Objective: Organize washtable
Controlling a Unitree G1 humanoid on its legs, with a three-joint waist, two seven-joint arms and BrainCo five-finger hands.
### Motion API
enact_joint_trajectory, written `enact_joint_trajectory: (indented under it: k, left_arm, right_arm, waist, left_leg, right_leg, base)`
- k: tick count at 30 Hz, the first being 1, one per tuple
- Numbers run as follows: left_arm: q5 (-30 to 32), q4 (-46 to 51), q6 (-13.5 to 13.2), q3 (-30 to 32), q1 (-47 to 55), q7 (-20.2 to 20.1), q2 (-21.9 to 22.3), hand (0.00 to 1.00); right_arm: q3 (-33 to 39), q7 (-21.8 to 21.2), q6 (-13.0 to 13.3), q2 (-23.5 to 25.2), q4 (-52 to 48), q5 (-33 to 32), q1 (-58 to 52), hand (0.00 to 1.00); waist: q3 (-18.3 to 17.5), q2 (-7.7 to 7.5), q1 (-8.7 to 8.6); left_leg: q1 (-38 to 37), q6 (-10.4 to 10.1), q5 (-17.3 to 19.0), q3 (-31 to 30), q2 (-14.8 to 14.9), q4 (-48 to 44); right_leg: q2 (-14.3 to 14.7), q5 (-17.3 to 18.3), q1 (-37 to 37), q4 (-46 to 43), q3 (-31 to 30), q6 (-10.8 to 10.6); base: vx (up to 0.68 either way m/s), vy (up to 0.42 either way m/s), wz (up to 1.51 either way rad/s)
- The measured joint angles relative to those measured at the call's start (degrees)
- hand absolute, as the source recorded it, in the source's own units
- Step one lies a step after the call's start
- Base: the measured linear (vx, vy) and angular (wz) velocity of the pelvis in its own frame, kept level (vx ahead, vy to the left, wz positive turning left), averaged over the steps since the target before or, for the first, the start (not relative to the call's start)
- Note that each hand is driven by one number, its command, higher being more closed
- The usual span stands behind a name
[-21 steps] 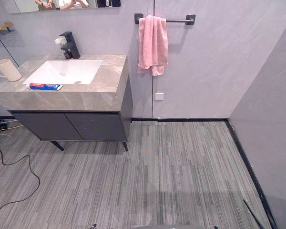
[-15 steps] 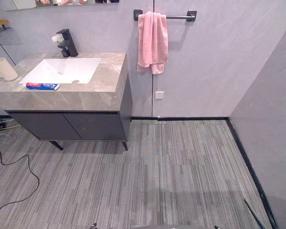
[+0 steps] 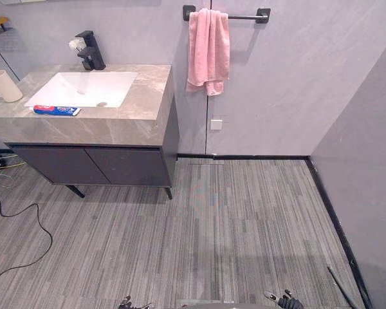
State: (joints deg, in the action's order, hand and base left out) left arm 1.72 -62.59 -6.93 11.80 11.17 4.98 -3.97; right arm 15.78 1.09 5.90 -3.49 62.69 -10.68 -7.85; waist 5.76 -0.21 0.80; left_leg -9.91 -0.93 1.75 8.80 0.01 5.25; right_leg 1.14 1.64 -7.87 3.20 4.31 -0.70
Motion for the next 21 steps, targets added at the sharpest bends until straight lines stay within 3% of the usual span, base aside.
enact_joint_trajectory:
  k: [18,21]
  left_arm:
    - [0.09,-0.44,0.05,-2.48,-0.90,-0.02,-1.51,0.00]
    - [0.11,-0.27,0.05,-3.60,-1.29,-0.03,-2.06,0.00]
  right_arm:
    - [0.14,0.00,-0.06,0.53,-0.06,-0.22,0.87,0.00]
    - [0.11,0.00,-0.06,0.81,-0.71,-0.48,1.76,0.00]
  waist:
    - [0.59,-0.79,0.11]
    - [1.34,-0.96,0.01]
  left_leg:
    - [2.03,0.95,0.90,2.74,0.42,0.02]
    - [2.42,1.02,2.94,4.22,0.51,-1.43]
  right_leg:
    - [0.71,-0.41,3.12,0.03,-3.08,0.10]
    - [0.43,4.63,7.85,-10.26,-3.85,-0.74]
  base:
    - [-0.02,-0.027,-0.09]
    - [0.03,0.006,-0.24]
